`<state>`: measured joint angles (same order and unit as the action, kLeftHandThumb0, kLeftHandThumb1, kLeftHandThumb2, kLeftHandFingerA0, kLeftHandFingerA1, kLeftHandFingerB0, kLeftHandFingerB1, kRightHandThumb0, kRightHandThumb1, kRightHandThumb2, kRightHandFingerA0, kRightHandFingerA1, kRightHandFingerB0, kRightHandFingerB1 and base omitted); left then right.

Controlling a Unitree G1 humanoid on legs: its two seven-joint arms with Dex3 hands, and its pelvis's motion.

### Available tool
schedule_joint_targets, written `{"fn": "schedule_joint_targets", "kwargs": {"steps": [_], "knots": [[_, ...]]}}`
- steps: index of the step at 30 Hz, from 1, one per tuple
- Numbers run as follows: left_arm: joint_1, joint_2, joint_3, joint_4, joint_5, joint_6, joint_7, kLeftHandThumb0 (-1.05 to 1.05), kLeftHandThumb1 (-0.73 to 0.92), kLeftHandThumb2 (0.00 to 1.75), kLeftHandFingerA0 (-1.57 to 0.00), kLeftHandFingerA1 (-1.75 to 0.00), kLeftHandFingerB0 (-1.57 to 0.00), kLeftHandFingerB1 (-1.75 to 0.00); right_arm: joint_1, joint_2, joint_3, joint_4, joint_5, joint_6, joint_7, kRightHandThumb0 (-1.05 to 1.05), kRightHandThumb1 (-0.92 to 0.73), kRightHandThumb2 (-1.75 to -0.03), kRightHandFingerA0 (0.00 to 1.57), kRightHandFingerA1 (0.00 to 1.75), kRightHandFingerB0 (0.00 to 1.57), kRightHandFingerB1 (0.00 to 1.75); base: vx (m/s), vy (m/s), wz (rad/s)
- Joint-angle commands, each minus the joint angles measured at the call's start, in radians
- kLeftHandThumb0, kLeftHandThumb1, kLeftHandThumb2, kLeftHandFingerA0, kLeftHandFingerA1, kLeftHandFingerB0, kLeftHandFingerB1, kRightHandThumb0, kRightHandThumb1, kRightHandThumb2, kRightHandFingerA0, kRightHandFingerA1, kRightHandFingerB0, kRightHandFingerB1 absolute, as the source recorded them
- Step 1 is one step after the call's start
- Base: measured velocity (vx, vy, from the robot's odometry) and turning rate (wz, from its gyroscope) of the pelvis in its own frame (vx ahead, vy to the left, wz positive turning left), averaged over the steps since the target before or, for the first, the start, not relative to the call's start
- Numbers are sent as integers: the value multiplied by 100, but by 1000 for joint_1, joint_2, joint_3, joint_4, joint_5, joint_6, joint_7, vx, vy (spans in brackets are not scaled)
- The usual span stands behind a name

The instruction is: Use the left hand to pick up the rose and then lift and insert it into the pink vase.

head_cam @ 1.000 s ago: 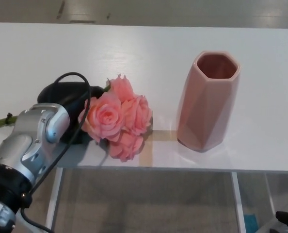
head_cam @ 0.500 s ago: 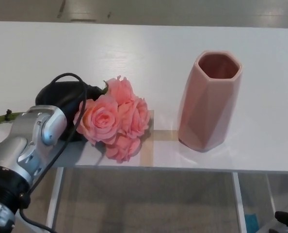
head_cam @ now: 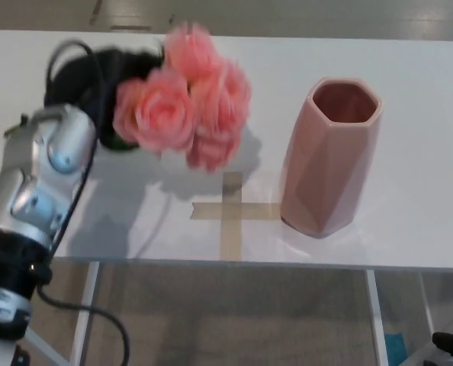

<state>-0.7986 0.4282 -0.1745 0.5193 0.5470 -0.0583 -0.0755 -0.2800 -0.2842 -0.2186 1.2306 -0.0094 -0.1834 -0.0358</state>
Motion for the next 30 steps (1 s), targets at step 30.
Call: {"fn": "schedule_joint_targets", "kwargs": {"steps": [30], "knots": [[-496, -348, 327, -243, -512, 634, -181, -20, 78, 69, -101, -133, -83, -89, 42, -15, 19, -2, 0, 12, 17, -20, -61, -57, 62, 50, 55, 46, 0, 0, 0]]}}
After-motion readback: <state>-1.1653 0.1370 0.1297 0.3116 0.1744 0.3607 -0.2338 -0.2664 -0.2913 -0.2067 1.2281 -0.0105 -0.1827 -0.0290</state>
